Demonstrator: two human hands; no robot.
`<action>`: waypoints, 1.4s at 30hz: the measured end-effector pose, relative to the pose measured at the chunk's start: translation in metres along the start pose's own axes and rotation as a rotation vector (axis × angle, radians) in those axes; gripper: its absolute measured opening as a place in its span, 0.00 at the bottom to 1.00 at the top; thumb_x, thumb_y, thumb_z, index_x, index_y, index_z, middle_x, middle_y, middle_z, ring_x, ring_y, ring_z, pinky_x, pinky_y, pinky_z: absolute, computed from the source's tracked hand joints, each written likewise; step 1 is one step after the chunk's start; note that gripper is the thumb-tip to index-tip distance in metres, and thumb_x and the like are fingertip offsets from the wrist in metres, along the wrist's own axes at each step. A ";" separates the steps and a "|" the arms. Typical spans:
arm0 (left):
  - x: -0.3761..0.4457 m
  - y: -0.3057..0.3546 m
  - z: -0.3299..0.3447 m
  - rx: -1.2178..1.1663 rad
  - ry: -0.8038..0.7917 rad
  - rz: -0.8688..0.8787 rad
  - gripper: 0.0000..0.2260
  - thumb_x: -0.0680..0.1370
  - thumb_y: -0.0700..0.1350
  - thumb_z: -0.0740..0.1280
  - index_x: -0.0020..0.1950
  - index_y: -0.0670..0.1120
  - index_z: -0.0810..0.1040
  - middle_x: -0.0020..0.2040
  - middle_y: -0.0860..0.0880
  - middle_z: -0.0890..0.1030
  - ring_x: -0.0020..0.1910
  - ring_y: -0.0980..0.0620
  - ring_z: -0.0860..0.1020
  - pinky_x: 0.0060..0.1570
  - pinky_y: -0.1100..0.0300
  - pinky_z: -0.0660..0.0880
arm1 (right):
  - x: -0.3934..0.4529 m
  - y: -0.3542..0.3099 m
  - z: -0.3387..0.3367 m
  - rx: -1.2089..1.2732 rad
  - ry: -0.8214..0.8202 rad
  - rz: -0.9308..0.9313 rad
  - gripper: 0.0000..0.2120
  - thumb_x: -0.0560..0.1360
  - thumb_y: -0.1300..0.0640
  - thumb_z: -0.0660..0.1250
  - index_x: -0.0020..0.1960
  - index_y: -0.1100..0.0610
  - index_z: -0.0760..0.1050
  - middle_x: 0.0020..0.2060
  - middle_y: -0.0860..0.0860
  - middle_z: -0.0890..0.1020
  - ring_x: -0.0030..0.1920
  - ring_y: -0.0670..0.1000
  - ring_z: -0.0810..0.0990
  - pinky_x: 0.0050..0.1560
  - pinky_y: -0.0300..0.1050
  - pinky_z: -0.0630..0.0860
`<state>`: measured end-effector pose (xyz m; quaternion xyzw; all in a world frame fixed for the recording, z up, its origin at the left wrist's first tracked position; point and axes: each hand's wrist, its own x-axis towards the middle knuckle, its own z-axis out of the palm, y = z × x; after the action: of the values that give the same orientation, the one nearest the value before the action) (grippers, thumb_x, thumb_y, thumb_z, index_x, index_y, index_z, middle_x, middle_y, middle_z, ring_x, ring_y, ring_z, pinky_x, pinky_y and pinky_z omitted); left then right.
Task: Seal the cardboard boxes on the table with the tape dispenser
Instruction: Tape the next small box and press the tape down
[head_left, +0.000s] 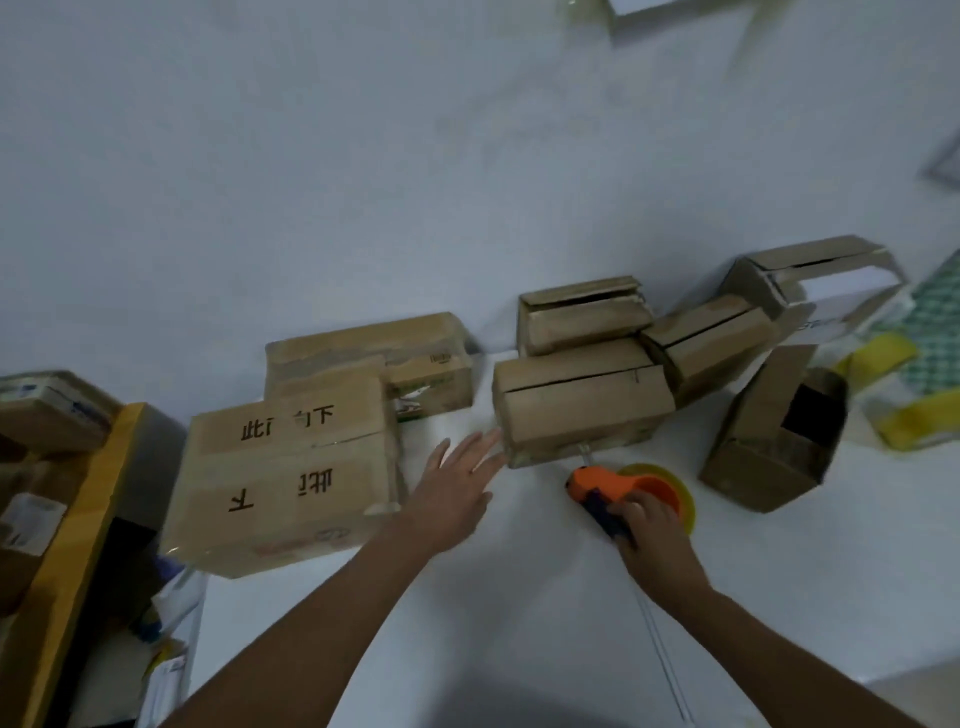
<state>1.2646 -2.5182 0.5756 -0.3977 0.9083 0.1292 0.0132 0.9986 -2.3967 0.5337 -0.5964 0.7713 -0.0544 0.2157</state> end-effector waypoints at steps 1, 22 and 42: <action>0.013 0.008 0.003 0.006 -0.027 0.019 0.24 0.83 0.45 0.60 0.79 0.53 0.58 0.81 0.53 0.43 0.80 0.52 0.44 0.76 0.47 0.42 | 0.001 0.009 -0.002 -0.043 -0.028 -0.026 0.20 0.78 0.57 0.64 0.69 0.52 0.70 0.68 0.52 0.70 0.66 0.54 0.69 0.64 0.46 0.68; 0.085 0.038 0.017 0.244 -0.157 -0.284 0.39 0.80 0.51 0.64 0.81 0.46 0.40 0.81 0.43 0.51 0.78 0.44 0.53 0.75 0.47 0.54 | 0.006 0.075 -0.001 -0.279 -0.097 -0.160 0.22 0.80 0.47 0.59 0.72 0.53 0.65 0.67 0.51 0.71 0.64 0.54 0.71 0.61 0.49 0.62; -0.038 0.078 0.039 0.125 -0.099 -0.110 0.34 0.81 0.64 0.55 0.81 0.50 0.51 0.81 0.47 0.53 0.79 0.46 0.51 0.78 0.49 0.47 | -0.026 0.022 -0.018 0.558 0.080 0.074 0.26 0.81 0.59 0.62 0.77 0.58 0.59 0.73 0.55 0.66 0.73 0.55 0.65 0.73 0.53 0.63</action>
<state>1.2311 -2.4304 0.5606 -0.4383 0.8897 0.0908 0.0898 0.9766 -2.3693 0.5493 -0.4828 0.7555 -0.2805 0.3427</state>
